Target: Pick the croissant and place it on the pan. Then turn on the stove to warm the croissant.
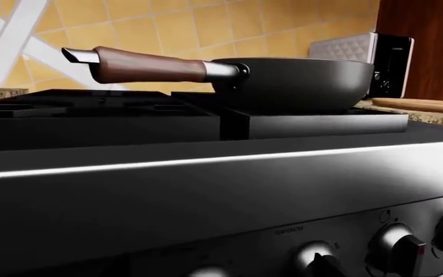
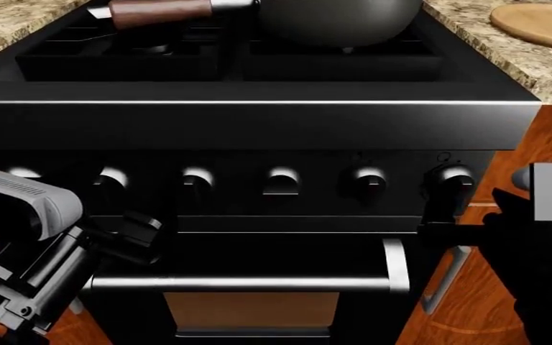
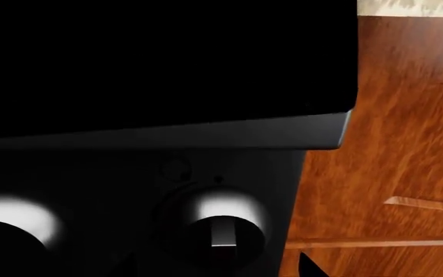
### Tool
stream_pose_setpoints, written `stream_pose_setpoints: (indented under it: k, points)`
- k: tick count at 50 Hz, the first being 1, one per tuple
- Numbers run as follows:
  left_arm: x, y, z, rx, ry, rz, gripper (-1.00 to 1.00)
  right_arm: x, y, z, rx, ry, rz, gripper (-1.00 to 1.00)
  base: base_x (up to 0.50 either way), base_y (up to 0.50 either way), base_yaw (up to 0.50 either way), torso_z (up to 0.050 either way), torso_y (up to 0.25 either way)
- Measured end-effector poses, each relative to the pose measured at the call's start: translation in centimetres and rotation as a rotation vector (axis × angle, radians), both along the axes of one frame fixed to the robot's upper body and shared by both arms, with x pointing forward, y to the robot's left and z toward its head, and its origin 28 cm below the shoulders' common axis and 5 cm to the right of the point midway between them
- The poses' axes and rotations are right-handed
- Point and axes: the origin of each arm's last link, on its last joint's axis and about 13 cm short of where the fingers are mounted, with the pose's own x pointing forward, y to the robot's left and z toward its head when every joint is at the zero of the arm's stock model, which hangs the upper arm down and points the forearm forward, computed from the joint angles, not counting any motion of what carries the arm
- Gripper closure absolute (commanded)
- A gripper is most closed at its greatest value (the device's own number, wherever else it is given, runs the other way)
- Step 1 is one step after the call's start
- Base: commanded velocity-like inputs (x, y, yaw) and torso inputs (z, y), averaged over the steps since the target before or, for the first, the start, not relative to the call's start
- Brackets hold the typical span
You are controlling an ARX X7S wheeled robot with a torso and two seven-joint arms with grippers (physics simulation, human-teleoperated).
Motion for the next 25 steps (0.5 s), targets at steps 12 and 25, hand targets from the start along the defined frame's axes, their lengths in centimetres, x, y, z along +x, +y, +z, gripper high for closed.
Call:
stream_pose_setpoints:
  k: [12,25]
  points:
    - [0.0,-0.03,-0.06,-0.001,0.001,-0.002,-1.0,0.09,-0.07,-0.36,0.0,0.016,-0.003,-1.0,0.0,0.0,0.0,0.0,0.0]
    - [-0.01,-0.06,-0.12,-0.003,0.003,-0.005,-1.0,0.25,-0.18,-0.7,0.001,0.03,-0.008,-1.0,0.0,0.0,0.0,0.0,0.0]
